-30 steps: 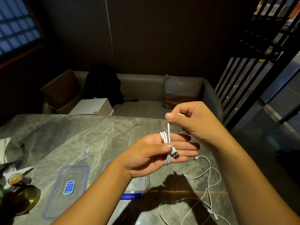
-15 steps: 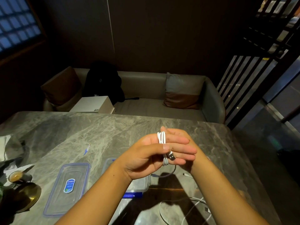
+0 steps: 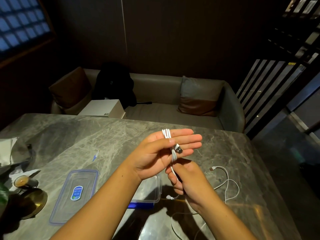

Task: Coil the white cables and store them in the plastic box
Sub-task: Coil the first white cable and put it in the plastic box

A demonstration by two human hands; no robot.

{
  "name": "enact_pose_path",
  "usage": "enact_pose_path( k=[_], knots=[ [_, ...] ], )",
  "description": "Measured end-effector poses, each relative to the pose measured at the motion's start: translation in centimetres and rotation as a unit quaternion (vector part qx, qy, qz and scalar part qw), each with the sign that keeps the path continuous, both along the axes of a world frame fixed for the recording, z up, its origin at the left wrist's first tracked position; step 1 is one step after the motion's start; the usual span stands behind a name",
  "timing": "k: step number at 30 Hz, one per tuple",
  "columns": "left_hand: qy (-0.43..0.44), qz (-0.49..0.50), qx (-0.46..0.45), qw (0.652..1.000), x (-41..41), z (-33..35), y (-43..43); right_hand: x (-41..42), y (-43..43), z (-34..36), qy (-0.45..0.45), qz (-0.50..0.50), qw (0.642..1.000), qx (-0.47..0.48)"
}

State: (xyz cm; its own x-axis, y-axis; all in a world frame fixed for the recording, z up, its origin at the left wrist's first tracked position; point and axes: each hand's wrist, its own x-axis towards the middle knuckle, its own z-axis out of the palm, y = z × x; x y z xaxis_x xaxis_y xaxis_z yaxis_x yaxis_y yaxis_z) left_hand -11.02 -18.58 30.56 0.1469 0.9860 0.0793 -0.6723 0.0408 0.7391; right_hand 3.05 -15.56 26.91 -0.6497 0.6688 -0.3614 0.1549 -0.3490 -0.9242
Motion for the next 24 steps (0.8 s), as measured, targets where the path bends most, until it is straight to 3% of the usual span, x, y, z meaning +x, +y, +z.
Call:
enact_pose_path(
  k=[3,13,18,24],
  knots=[
    [0.002,0.003,-0.003,1.0,0.1,-0.1,0.2,0.5,-0.6,0.3,-0.001,-0.012,1.0,0.029],
    [-0.007,0.027,-0.031,0.999,0.4,-0.5,0.3,2.9,-1.0,3.2,-0.066,0.087,0.988,0.105],
    [-0.048,0.048,-0.045,0.997,0.9,-0.5,0.5,3.3,-0.8,3.8,-0.124,0.13,0.959,0.217],
    [0.038,0.046,-0.047,0.997,1.0,-0.9,0.1,3.7,-0.6,4.5,-0.118,0.157,0.953,0.232]
  ],
)
